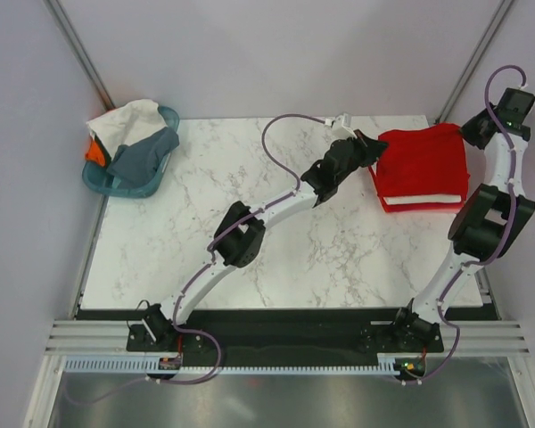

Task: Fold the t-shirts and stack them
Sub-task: Neatly place the folded tshirt to the corner

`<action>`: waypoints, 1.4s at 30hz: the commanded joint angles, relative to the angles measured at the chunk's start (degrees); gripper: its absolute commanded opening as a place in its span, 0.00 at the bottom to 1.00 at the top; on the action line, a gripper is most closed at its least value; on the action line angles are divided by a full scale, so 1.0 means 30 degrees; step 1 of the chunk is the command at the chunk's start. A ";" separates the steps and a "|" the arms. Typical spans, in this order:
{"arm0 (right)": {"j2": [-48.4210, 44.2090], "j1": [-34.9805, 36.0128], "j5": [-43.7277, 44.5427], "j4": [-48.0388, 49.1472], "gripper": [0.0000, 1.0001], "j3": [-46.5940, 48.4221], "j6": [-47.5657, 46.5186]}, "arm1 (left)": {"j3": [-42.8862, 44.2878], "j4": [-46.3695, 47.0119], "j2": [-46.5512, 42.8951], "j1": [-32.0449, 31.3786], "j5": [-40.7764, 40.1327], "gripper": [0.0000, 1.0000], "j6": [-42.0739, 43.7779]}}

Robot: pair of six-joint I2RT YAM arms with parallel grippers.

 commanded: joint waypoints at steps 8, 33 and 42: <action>0.3553 -0.0016 -0.0413 0.3049 0.86 0.2723 0.0699 | 0.2491 0.1999 0.2676 0.1627 -0.1805 0.71 -0.2157; -0.8103 0.2059 -1.0285 1.5806 0.22 -1.5222 0.9630 | -1.9592 0.1706 -1.7731 0.2300 -0.2273 0.83 0.5082; -0.8428 0.3880 -0.9759 1.9447 0.12 -1.8921 1.0892 | -2.6099 0.1297 -2.3190 0.2770 -0.2273 0.83 0.5374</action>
